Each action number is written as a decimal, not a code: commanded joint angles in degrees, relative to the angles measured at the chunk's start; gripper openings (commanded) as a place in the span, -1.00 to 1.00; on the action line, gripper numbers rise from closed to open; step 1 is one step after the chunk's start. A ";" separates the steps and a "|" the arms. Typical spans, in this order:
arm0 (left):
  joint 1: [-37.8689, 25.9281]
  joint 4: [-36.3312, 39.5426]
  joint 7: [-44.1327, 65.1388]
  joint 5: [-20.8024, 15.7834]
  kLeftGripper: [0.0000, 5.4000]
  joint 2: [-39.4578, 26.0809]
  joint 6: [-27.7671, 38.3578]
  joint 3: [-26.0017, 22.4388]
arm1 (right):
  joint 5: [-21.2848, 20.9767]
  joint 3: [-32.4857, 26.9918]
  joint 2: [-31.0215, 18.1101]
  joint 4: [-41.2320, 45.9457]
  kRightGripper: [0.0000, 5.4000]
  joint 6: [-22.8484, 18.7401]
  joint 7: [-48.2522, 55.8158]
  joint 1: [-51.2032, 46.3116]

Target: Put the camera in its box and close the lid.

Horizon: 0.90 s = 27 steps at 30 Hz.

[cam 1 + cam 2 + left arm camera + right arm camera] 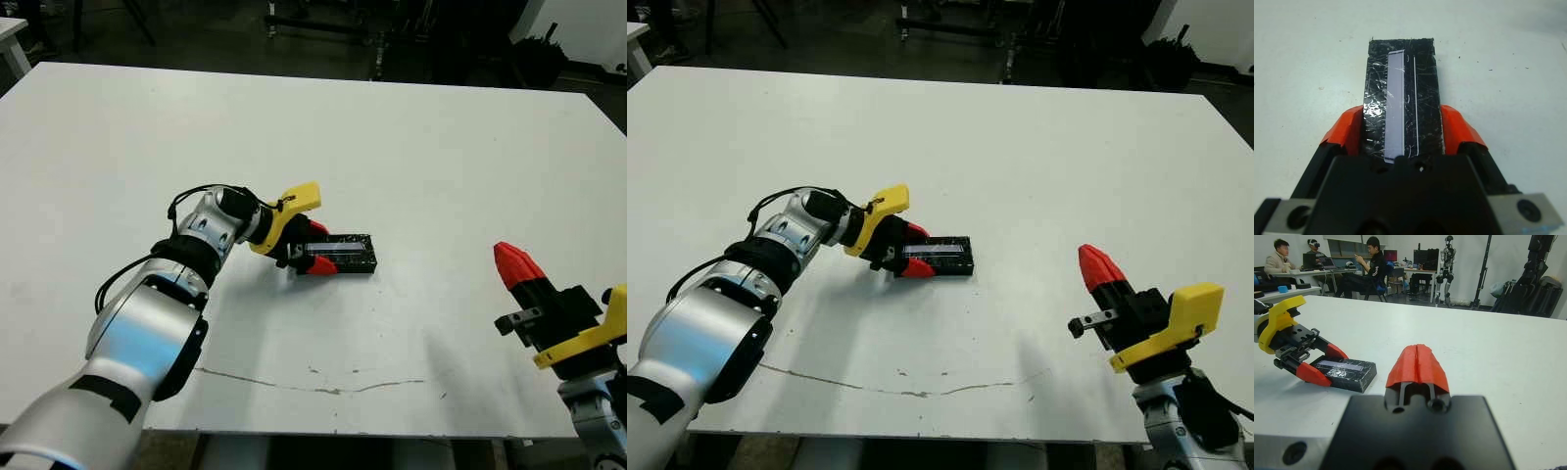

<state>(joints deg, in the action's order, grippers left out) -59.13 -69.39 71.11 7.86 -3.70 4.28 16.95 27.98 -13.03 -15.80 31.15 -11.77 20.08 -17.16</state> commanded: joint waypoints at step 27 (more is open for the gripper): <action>16.76 40.44 0.89 -19.80 1.00 -13.62 -12.10 -16.31 | -0.08 0.40 0.41 -0.02 -1.00 -0.44 -0.27 0.07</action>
<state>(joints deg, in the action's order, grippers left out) -44.57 -31.73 72.71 -10.42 -15.69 -7.45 2.24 27.96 -12.53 -15.21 31.16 -11.76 20.09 -17.22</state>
